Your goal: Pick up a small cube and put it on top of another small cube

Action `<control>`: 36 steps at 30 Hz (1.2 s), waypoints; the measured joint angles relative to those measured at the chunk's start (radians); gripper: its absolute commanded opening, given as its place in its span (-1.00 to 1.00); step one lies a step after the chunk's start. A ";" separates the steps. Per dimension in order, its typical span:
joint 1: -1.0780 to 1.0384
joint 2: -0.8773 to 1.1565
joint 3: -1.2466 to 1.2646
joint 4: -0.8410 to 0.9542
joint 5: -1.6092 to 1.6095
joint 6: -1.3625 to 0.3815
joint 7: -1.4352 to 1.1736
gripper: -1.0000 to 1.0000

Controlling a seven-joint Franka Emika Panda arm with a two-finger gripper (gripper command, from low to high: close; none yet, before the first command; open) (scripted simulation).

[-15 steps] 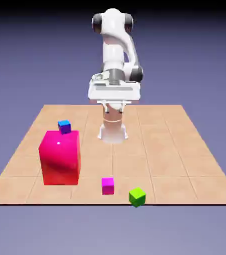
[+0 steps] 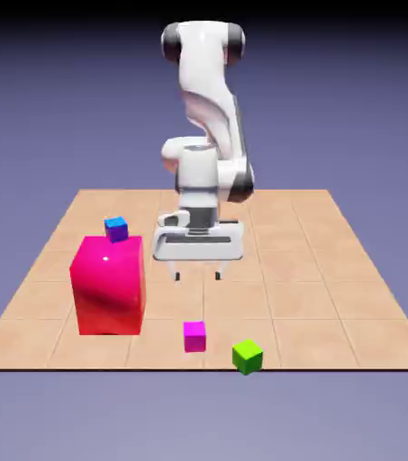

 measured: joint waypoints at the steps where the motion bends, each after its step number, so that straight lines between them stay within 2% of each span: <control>1: -0.006 0.036 0.001 0.012 0.000 -0.010 -0.005 0.00; 5: -0.022 0.181 0.007 0.059 0.002 -0.050 -0.024 0.00; 7: -0.024 0.191 0.008 0.063 0.002 -0.052 -0.025 0.00; 13: -0.014 0.409 -0.002 0.115 -0.006 0.112 -0.020 0.00; 14: -0.014 0.409 -0.002 0.115 -0.006 0.113 -0.020 -1.00; 16: -0.014 0.409 -0.002 0.115 -0.006 0.113 -0.020 -1.00; 23: -0.036 0.184 0.044 0.064 0.017 -0.061 -0.037 -1.00; 36: -0.343 -0.282 0.112 0.037 0.029 -0.503 0.313 -1.00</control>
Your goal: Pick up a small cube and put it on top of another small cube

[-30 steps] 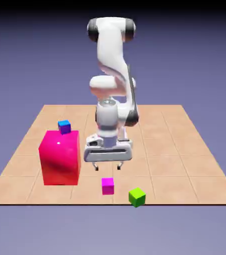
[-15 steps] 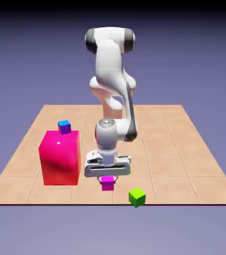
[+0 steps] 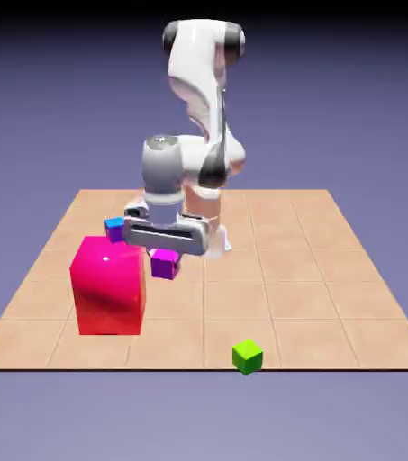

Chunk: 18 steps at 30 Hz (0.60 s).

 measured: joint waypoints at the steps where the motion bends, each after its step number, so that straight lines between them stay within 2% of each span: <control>1: -0.020 -0.036 -0.011 -0.003 -0.007 -0.034 0.036 -1.00; 10: -0.186 -0.357 -0.159 -0.033 -0.091 -0.330 0.383 -1.00; 12: -0.180 -0.360 -0.195 -0.035 -0.107 -0.331 0.404 -1.00; 16: -0.185 -0.285 -0.203 -0.133 -0.115 -0.157 0.407 -1.00; 17: -0.186 -0.268 -0.204 -0.155 -0.117 -0.118 0.408 1.00; 18: -0.186 -0.268 -0.204 -0.155 -0.120 -0.118 0.409 1.00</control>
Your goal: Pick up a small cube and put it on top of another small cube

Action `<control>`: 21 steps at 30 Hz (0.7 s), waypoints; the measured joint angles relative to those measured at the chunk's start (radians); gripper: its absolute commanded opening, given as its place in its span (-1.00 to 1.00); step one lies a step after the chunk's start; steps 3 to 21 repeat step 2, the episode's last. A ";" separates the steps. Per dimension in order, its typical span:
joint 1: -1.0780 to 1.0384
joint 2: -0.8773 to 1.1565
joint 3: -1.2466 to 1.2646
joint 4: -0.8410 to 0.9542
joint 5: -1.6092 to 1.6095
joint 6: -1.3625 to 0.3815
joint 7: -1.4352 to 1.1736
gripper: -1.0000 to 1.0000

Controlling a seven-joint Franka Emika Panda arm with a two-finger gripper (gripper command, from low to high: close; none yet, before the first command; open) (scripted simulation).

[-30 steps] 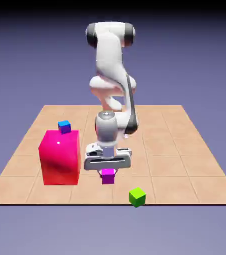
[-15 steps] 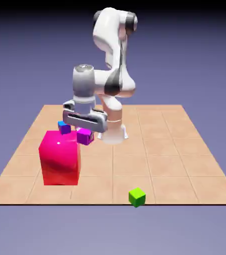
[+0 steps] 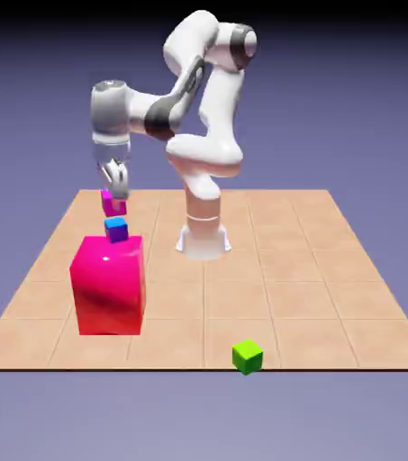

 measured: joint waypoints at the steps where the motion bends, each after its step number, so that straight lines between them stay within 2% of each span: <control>1: 0.000 0.000 0.000 0.000 0.000 0.000 0.000 1.00; 2: 0.001 -0.019 0.002 0.025 0.002 -0.043 -0.001 1.00; 21: 0.001 -0.019 0.002 0.025 0.002 -0.043 -0.001 1.00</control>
